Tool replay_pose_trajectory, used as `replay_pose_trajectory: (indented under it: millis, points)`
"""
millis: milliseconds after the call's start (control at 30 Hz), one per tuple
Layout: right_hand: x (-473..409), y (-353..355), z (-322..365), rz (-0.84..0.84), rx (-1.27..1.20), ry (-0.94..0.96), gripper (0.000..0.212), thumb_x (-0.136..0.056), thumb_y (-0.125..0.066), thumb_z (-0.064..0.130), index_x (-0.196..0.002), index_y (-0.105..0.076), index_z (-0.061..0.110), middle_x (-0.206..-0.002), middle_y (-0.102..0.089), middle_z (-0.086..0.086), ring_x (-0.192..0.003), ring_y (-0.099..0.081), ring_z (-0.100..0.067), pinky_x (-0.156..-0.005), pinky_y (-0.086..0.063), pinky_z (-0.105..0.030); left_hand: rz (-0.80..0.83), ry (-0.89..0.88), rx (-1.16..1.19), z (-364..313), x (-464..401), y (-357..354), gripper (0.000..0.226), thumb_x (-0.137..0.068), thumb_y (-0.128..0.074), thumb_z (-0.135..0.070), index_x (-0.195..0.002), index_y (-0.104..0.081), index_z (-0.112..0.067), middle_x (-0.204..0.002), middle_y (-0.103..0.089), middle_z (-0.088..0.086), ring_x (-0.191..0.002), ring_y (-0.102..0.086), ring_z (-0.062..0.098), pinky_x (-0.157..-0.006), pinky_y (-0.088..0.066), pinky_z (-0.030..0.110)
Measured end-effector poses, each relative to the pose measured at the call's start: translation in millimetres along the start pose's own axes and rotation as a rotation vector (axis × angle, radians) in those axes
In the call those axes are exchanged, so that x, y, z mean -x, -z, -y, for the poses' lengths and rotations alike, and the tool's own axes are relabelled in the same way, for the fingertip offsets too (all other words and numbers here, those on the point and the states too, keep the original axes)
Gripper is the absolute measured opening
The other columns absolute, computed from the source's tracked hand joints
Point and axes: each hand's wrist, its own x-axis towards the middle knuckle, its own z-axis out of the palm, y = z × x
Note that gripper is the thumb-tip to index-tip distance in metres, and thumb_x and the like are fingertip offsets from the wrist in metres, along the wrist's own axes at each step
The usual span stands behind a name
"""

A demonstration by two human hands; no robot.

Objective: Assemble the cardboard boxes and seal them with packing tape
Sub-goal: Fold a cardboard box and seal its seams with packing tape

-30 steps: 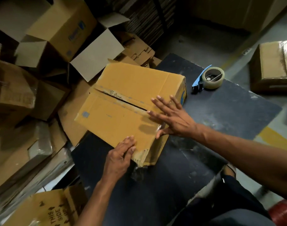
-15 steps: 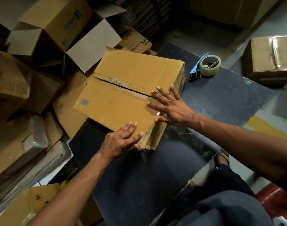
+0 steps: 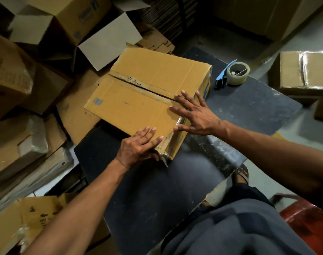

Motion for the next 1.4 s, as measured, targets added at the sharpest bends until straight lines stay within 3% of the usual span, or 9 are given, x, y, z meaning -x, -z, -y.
replay_pose_trajectory:
  millis: [300,533,633,800,867,1033,1133,1200,1400]
  points:
    - [3,-7,16,-0.032,0.012,-0.065,0.112,-0.075,-0.028,0.101,-0.162,-0.026,0.031,-0.172,-0.003,-0.013,-0.158,0.015,-0.029,-0.12,0.007,-0.069,-0.055,0.026,-0.081,-6,3,-9,0.062,-0.096,-0.067,-0.057,-0.146,-0.06,-0.021,-0.15,-0.056,0.01,-0.136,-0.057,0.03,-0.101,-0.056,0.049]
    - [11,-26,14,-0.102,0.12,-0.034,0.114,-0.072,-0.048,0.096,-0.161,-0.03,0.026,-0.171,-0.009,-0.017,-0.158,0.0,-0.037,-0.117,-0.006,-0.075,0.008,0.067,-0.071,-15,-4,-2,0.072,-0.09,-0.059,-0.066,-0.143,-0.063,-0.016,-0.145,-0.059,0.015,-0.131,-0.06,0.037,-0.097,-0.058,0.054]
    - [13,-20,10,-0.056,0.123,-0.005,0.122,-0.068,-0.043,0.101,-0.163,-0.024,0.027,-0.171,-0.003,-0.019,-0.158,0.005,-0.04,-0.116,-0.002,-0.077,0.016,0.104,-0.054,-18,-6,-2,0.071,-0.089,-0.061,-0.062,-0.142,-0.063,-0.014,-0.144,-0.061,0.015,-0.129,-0.061,0.037,-0.094,-0.059,0.056]
    - [23,-14,29,-0.144,0.074,-0.001,0.12,-0.07,-0.042,0.101,-0.163,-0.027,0.026,-0.171,-0.001,-0.018,-0.158,0.005,-0.036,-0.116,-0.004,-0.077,0.013,0.101,-0.086,-22,-4,-6,0.089,-0.07,-0.093,-0.046,-0.146,-0.057,-0.015,-0.145,-0.059,0.015,-0.131,-0.06,0.038,-0.095,-0.058,0.057]
    - [16,-18,40,-0.192,0.055,0.056,0.114,-0.076,-0.044,0.096,-0.163,-0.028,0.024,-0.171,-0.007,-0.018,-0.159,0.0,-0.035,-0.119,-0.003,-0.075,0.006,0.097,-0.08,-22,-4,-5,0.095,-0.069,-0.095,-0.045,-0.148,-0.05,-0.017,-0.145,-0.059,0.015,-0.13,-0.06,0.039,-0.094,-0.058,0.058]
    - [9,-41,39,-0.211,0.094,0.188,0.104,-0.082,-0.054,0.084,-0.161,-0.034,0.02,-0.168,-0.023,-0.016,-0.157,-0.016,-0.037,-0.117,-0.017,-0.074,0.016,0.082,-0.056,-23,-5,-1,0.082,-0.081,-0.079,-0.051,-0.149,-0.048,-0.016,-0.146,-0.058,0.016,-0.131,-0.059,0.039,-0.099,-0.055,0.059]
    - [11,-38,30,-0.171,0.125,0.23,0.11,-0.079,-0.052,0.089,-0.162,-0.03,0.021,-0.169,-0.02,-0.016,-0.158,-0.01,-0.037,-0.12,-0.009,-0.072,0.047,0.101,-0.03,-23,-7,2,0.083,-0.079,-0.077,-0.06,-0.147,-0.057,-0.015,-0.147,-0.058,0.014,-0.134,-0.057,0.036,-0.1,-0.055,0.057]
    - [13,-33,32,-0.142,0.111,0.207,0.115,-0.076,-0.044,0.095,-0.162,-0.029,0.02,-0.17,-0.017,-0.016,-0.159,-0.004,-0.036,-0.121,-0.003,-0.071,0.075,0.112,-0.011,-23,-7,5,0.089,-0.078,-0.065,-0.074,-0.145,-0.06,-0.015,-0.147,-0.059,0.013,-0.134,-0.057,0.034,-0.102,-0.055,0.055]
    - [15,-42,52,-0.186,0.054,0.098,0.108,-0.081,-0.046,0.092,-0.161,-0.032,0.02,-0.17,-0.014,-0.018,-0.159,-0.005,-0.036,-0.119,-0.01,-0.073,0.156,0.093,0.067,-16,-10,18,0.094,-0.074,-0.058,-0.081,-0.146,-0.058,-0.021,-0.148,-0.056,0.011,-0.134,-0.056,0.033,-0.095,-0.059,0.055]
